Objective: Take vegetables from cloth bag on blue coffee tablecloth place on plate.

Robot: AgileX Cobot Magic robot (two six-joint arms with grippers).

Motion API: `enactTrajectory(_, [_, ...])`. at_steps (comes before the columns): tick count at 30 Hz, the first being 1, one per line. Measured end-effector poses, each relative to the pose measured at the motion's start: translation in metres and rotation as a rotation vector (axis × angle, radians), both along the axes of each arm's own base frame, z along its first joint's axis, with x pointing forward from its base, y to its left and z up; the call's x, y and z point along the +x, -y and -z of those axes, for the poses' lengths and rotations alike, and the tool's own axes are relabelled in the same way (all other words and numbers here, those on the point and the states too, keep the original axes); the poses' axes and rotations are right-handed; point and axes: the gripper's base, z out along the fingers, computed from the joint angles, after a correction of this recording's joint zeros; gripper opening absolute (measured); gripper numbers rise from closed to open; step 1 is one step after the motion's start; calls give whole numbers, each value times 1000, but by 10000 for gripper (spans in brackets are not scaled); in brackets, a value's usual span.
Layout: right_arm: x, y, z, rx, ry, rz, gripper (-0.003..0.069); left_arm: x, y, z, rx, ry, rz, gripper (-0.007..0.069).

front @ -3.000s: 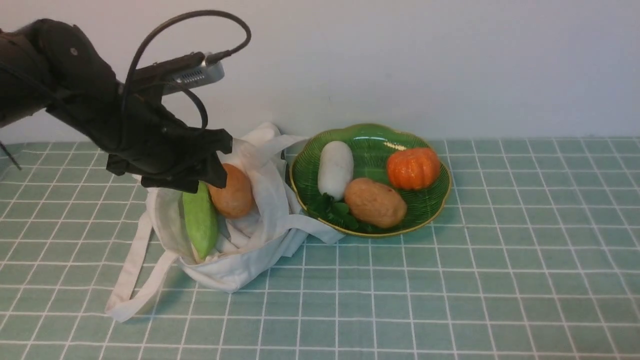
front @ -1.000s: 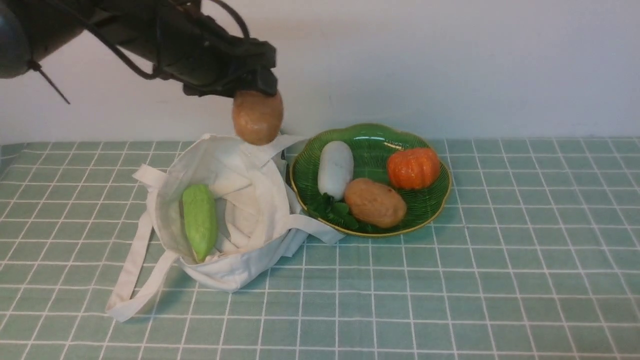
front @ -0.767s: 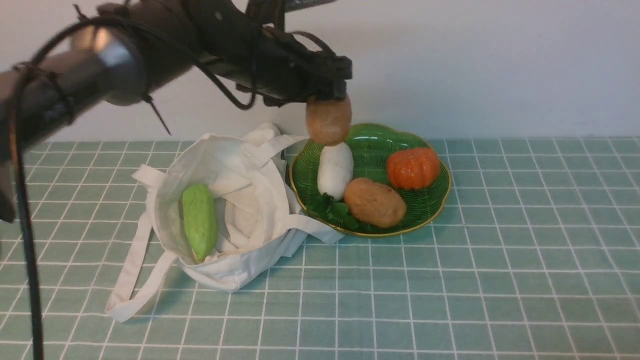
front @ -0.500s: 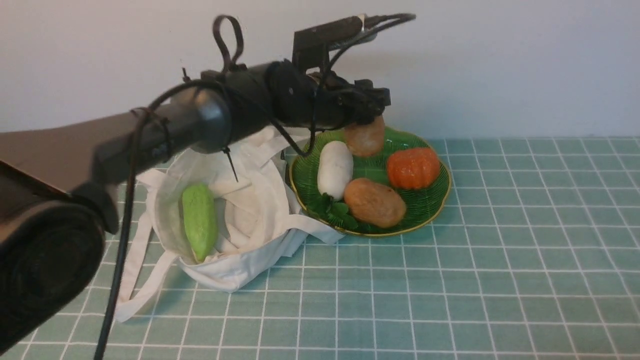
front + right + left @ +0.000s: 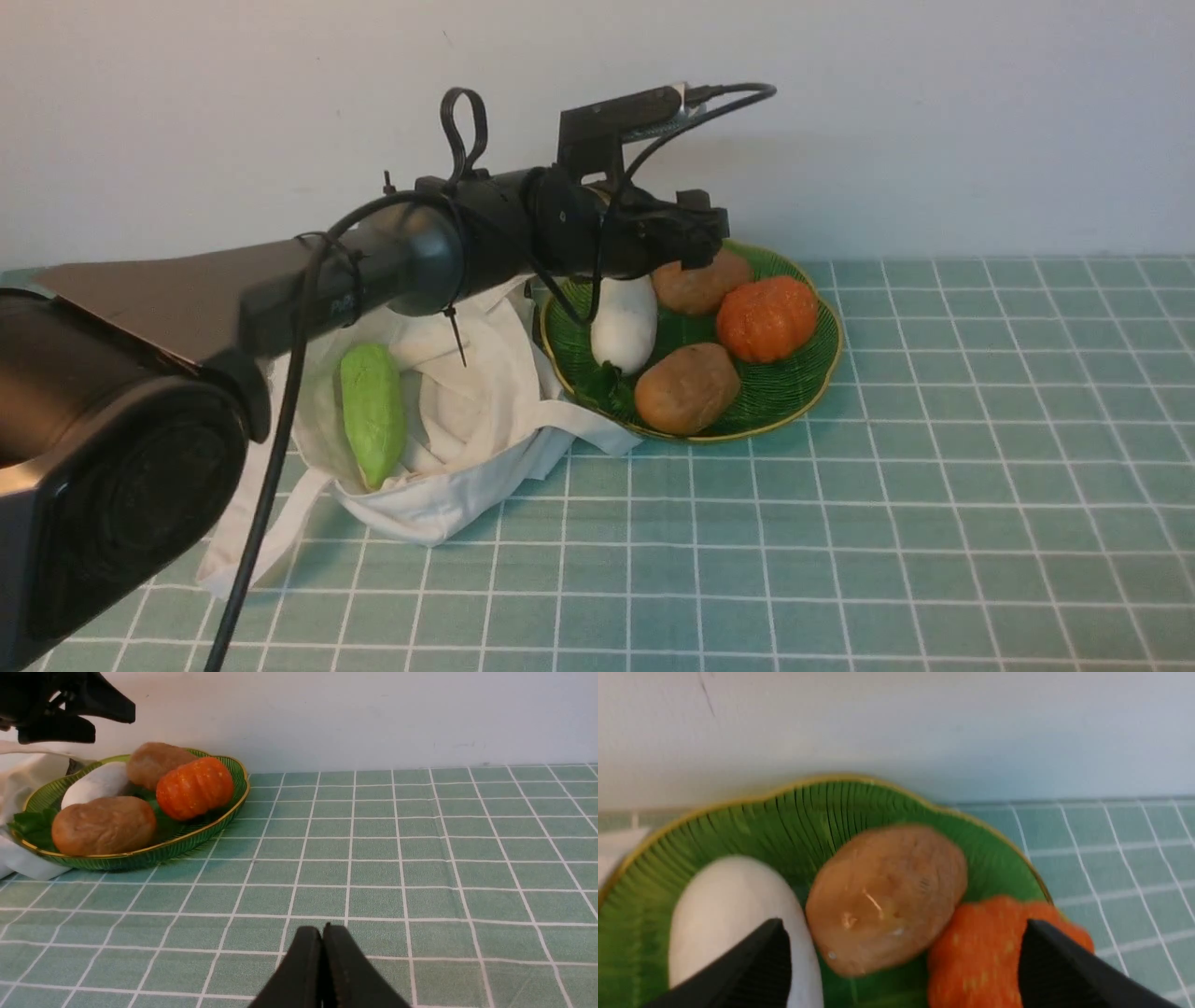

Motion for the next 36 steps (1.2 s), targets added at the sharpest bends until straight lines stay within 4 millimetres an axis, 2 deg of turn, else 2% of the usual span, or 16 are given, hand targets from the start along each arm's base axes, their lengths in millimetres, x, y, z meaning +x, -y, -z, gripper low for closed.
enactTrajectory(5, [0, 0, 0, 0, 0, 0, -15, -17, -11, -22, 71, -137, 108, 486])
enactTrajectory(6, [0, 0, 0, 0, 0, 0, -15, -24, -21, -36, 109, -173, 147, 393])
enactTrajectory(7, [0, 0, 0, 0, 0, 0, -15, -26, -22, -37, 120, -187, 157, 380])
enactTrajectory(9, [0, 0, 0, 0, 0, 0, -15, -40, -38, -60, 185, -234, 220, 199])
enactTrajectory(10, [0, 0, 0, 0, 0, 0, -15, -40, -39, -63, 187, -227, 220, 184])
enactTrajectory(11, [0, 0, 0, 0, 0, 0, -15, -50, -47, -77, 234, -240, 261, 81])
enactTrajectory(14, [0, 0, 0, 0, 0, 0, -15, -71, -61, -114, 308, -206, 310, 11])
enactTrajectory(16, [0, 0, 0, 0, 0, 0, -15, -87, -71, -141, 356, -159, 315, -3])
enactTrajectory(19, [0, 0, 0, 0, 0, 0, -15, -106, -84, -167, 410, -132, 312, -5])
enactTrajectory(20, [0, 0, 0, 0, 0, 0, -15, -120, -91, -182, 430, -126, 311, -5])
enactTrajectory(25, [0, 0, 0, 0, 0, 0, -15, -157, -108, -208, 447, -114, 322, -5])
enactTrajectory(27, [0, 0, 0, 0, 0, 0, -15, -179, -116, -216, 431, -95, 332, -5])
enactTrajectory(28, [0, 0, 0, 0, 0, 0, -15, -201, -124, -221, 407, -64, 333, -5])
enactTrajectory(31, [0, 0, 0, 0, 0, 0, -15, -235, -136, -214, 342, -11, 325, -5])
enactTrajectory(33, [0, 0, 0, 0, 0, 0, -15, -248, -140, -210, 311, 14, 320, -5])
enactTrajectory(36, [0, 0, 0, 0, 0, 0, -15, -287, -153, -181, 207, 119, 284, -5])
